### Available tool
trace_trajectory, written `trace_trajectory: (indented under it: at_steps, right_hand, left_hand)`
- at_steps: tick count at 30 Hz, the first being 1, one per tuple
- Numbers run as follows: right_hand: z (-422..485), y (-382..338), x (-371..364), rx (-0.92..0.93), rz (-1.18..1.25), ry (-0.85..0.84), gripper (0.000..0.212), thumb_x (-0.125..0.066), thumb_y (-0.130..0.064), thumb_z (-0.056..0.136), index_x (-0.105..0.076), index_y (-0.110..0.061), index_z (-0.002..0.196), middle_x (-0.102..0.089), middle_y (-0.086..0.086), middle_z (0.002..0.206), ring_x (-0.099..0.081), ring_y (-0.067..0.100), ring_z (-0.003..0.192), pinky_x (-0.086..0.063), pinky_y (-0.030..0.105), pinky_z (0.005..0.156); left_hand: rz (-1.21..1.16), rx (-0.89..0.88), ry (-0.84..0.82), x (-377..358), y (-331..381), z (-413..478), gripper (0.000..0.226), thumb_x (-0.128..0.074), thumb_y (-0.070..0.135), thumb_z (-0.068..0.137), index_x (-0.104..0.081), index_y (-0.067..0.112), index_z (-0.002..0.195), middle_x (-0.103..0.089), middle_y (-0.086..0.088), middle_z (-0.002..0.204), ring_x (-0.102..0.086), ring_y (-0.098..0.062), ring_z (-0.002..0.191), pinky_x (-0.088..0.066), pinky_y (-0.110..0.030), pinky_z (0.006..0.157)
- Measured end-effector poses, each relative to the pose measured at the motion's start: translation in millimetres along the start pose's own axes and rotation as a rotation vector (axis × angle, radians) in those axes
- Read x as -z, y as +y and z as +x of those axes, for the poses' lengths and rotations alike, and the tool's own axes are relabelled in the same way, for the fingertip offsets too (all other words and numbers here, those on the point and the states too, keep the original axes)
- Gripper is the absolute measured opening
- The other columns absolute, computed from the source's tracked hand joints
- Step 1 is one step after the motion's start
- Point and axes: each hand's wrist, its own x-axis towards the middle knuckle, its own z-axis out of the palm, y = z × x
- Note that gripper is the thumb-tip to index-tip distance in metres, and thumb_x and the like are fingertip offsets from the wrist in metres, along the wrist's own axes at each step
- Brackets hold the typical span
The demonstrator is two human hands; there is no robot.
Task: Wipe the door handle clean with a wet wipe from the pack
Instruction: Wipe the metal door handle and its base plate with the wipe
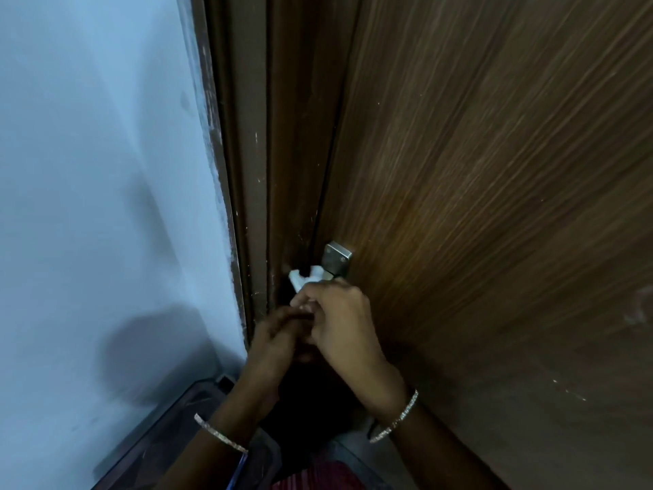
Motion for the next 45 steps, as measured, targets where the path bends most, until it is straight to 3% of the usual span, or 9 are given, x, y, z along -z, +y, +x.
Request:
trace_trajectory:
  at_steps: [4,9,15,20,22,26,34,41,45]
  right_hand:
    - [-14,6,8,-0.157,0.177,0.063,0.022,-0.066,-0.009,0.091,-0.075,-0.029,0.097,-0.075,-0.01,0.102,-0.069,0.004,0.097,-0.056,0.022,0.083]
    - [-12,12,21,-0.269,0.509,0.162,0.022,-0.074,-0.009,0.087,-0.068,-0.021,0.105,-0.073,-0.009,0.095,-0.071,-0.002,0.087,-0.059,0.016,0.07]
    - [-24,40,41,-0.253,0.397,0.211,0.017,-0.071,-0.012,0.09,-0.073,-0.021,0.104,-0.074,-0.015,0.092,-0.068,-0.007,0.091,-0.052,0.008,0.079]
    - [-52,53,32,-0.3,0.304,0.138,0.021,-0.072,-0.016,0.09,-0.079,-0.028,0.106,-0.077,-0.019,0.1,-0.071,-0.006,0.093,-0.057,0.019,0.088]
    - [-54,55,29,-0.316,0.371,0.168,0.023,-0.073,-0.012,0.09,-0.08,-0.026,0.106,-0.078,-0.017,0.099,-0.073,-0.004,0.088,-0.059,0.021,0.086]
    - [-53,61,27,-0.388,0.541,0.151,0.023,-0.074,-0.009,0.089,-0.08,-0.024,0.104,-0.079,-0.014,0.097,-0.075,0.001,0.084,-0.061,0.024,0.081]
    - [-56,68,17,-0.455,0.777,0.198,0.019,-0.074,-0.002,0.087,-0.079,-0.008,0.104,-0.081,-0.001,0.098,-0.076,0.014,0.095,-0.063,0.035,0.085]
    - [-60,66,12,-0.479,0.793,0.246,0.018,-0.075,-0.006,0.086,-0.08,-0.011,0.103,-0.081,0.0,0.095,-0.077,0.014,0.091,-0.062,0.037,0.087]
    - [-59,66,12,-0.479,0.791,0.24,0.018,-0.076,-0.007,0.086,-0.08,-0.011,0.103,-0.081,-0.001,0.097,-0.077,0.014,0.092,-0.062,0.037,0.087]
  left_hand:
    - [0.437,-0.657,0.187,9,13,-14,0.045,-0.074,0.016,0.083,-0.057,0.029,0.122,-0.068,0.014,0.106,-0.066,-0.002,0.093,-0.053,-0.019,0.076]
    - [0.705,-0.911,0.14,-2,14,-6,0.042,-0.072,0.02,0.085,-0.063,0.021,0.126,-0.066,0.008,0.122,-0.061,-0.007,0.111,-0.046,-0.017,0.092]
    - [0.744,-0.834,0.351,-5,16,15,0.021,-0.065,0.025,0.093,-0.072,0.02,0.111,-0.075,0.002,0.102,-0.069,-0.013,0.088,-0.044,-0.012,0.076]
    - [0.699,-0.747,0.385,-24,16,26,0.026,-0.053,0.031,0.1,-0.07,0.018,0.115,-0.077,0.0,0.096,-0.071,-0.016,0.084,-0.042,-0.01,0.067]
    - [0.588,-0.671,0.386,-31,18,26,0.027,-0.056,0.036,0.098,-0.074,0.018,0.108,-0.077,0.003,0.09,-0.071,-0.011,0.081,-0.044,-0.006,0.067]
    - [0.347,-0.444,0.347,-31,18,34,0.03,-0.065,0.044,0.09,-0.079,0.018,0.097,-0.077,0.007,0.082,-0.072,-0.006,0.074,-0.059,-0.033,0.075]
    - [-0.275,-0.043,0.299,-33,14,32,0.021,-0.076,0.025,0.084,-0.076,0.005,0.088,-0.076,-0.015,0.095,-0.074,-0.03,0.093,-0.06,-0.04,0.084]
    - [-0.353,-0.046,0.332,-29,9,15,0.01,-0.074,0.018,0.086,-0.075,0.009,0.083,-0.074,-0.013,0.105,-0.072,-0.028,0.099,-0.059,-0.037,0.084]
    - [-0.243,-0.156,0.364,-35,7,4,0.011,-0.072,0.015,0.088,-0.073,0.005,0.09,-0.076,0.007,0.073,-0.075,-0.01,0.078,-0.062,-0.033,0.08]
